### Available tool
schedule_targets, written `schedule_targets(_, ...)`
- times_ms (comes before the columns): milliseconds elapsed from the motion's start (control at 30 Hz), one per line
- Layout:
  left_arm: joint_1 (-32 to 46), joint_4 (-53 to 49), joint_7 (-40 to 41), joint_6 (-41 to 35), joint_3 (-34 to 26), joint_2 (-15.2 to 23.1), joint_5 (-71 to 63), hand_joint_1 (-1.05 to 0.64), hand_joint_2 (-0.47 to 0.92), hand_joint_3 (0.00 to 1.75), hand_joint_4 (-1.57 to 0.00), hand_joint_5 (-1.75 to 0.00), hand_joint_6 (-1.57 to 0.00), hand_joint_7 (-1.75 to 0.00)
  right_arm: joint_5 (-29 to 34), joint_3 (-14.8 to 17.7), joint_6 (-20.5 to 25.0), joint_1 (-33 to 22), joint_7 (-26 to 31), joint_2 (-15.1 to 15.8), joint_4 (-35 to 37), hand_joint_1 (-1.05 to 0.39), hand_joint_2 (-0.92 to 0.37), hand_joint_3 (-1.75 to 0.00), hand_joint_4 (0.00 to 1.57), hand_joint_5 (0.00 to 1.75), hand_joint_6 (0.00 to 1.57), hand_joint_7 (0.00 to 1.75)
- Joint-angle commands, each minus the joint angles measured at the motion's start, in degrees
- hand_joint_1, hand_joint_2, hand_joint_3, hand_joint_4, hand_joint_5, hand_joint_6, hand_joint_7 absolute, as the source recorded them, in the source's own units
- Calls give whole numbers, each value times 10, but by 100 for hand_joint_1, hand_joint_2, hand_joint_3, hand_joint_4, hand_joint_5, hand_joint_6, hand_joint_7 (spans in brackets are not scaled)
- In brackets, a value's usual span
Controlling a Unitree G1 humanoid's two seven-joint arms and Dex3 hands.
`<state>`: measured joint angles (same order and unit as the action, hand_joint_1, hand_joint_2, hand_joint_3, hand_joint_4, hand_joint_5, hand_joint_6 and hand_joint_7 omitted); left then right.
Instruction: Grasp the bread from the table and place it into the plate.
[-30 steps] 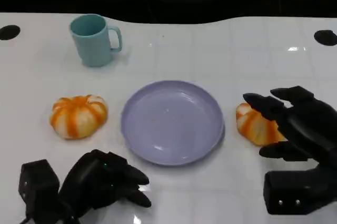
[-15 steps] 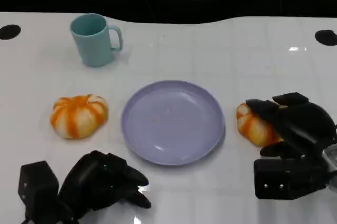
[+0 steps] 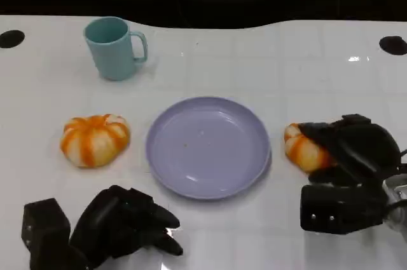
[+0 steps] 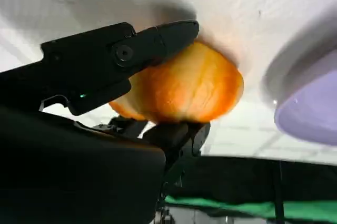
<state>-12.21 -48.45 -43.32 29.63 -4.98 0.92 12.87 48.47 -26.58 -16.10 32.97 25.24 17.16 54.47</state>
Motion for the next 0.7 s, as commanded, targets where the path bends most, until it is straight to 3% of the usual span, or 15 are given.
schedule_targets(33,8,11,3,-3,2,7,0,-105,77,0,-157,-22,-156,0,0,-12,-33,11,86,2,34,-20,-89,-16,87,170,123,34)
schedule_targets(67,8,11,3,-1,2,8,0,-105,78,0,-157,-22,-156,0,0,-13,-40,13,103,2,38,-19,-88,-17,88,173,95,108)
schedule_targets(100,8,11,3,-1,2,8,0,-105,78,1,-157,-22,-156,0,0,-14,-45,14,115,3,39,-18,-87,-19,89,174,81,141)
schedule_targets(167,7,11,-1,-5,1,8,3,-105,78,0,-156,-22,-156,0,1,-18,-48,18,131,5,37,-16,-87,-20,89,174,70,165)
schedule_targets(233,7,11,-1,-6,1,9,3,-105,78,0,-156,-21,-156,0,1,-21,-51,21,145,6,34,-15,-83,-22,89,175,69,167)
schedule_targets(333,6,9,1,-4,1,9,2,-105,78,0,-156,-21,-156,0,0,-22,-57,26,163,5,31,-14,-53,-78,90,175,67,174)
schedule_targets(467,4,4,-3,-7,-1,7,7,-105,77,0,-157,-21,-156,0,-1,-21,-65,30,184,5,19,-16,-39,-106,93,175,67,175)
schedule_targets(700,6,6,3,-5,1,7,1,-105,77,0,-157,-22,-156,0,-6,-14,-74,33,202,10,1,-16,-32,-121,96,175,70,175)
